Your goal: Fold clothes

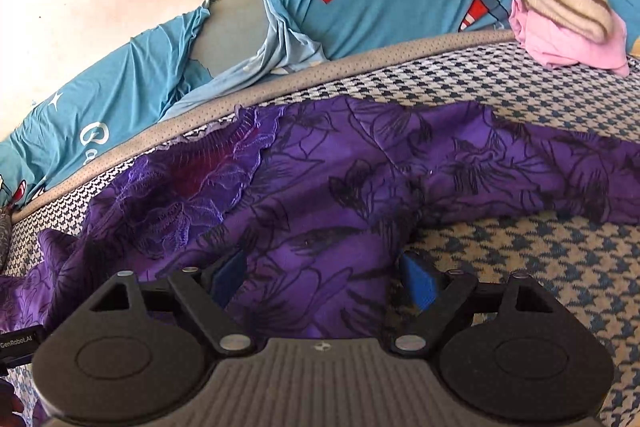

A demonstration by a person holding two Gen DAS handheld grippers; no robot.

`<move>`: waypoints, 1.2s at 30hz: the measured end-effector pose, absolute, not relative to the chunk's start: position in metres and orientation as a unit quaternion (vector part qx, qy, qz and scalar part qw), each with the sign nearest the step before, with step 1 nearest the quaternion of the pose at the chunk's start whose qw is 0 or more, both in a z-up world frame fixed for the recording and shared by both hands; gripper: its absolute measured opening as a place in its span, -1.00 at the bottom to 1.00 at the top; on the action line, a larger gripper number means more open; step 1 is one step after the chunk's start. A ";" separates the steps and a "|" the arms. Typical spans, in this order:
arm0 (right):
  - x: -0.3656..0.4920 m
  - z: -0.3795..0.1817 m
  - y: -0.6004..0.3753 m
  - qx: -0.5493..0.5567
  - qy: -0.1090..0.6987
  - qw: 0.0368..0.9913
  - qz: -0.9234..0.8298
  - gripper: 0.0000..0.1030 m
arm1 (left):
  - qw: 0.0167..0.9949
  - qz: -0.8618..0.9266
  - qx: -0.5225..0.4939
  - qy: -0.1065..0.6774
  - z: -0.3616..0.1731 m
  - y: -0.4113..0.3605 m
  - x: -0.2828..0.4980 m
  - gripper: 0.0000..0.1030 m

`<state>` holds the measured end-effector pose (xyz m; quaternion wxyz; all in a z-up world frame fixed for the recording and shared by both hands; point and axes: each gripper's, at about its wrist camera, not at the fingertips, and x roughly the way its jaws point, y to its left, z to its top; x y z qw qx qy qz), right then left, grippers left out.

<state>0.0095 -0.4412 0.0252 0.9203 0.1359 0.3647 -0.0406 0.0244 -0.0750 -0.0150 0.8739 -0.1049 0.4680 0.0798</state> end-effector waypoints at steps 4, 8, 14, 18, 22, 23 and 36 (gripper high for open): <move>0.006 0.024 -0.441 0.135 0.365 0.920 -0.034 0.61 | 0.876 0.079 -0.112 0.463 -0.010 -0.073 0.017 1.00; 0.000 0.028 -0.444 0.140 0.355 0.924 -0.030 0.61 | 0.886 0.078 -0.098 0.446 -0.001 -0.078 0.005 1.00; -0.016 0.039 -0.457 0.153 0.333 0.930 -0.038 0.61 | 0.898 0.081 -0.077 0.426 0.010 -0.084 -0.011 1.00; -0.029 0.044 -0.473 0.176 0.323 0.928 -0.054 0.61 | 0.898 0.079 -0.094 0.421 0.016 -0.079 -0.018 1.00; -0.041 0.047 -0.487 0.190 0.319 0.926 -0.072 0.61 | 0.898 0.068 -0.121 0.418 0.022 -0.073 -0.025 1.00; -0.044 0.048 -0.490 0.192 0.320 0.925 -0.076 0.61 | 0.900 0.070 -0.120 0.414 0.025 -0.074 -0.029 1.00; -0.082 0.046 -0.476 0.187 0.329 0.924 -0.061 0.61 | 0.911 -0.030 -0.109 0.396 0.048 -0.100 -0.083 1.00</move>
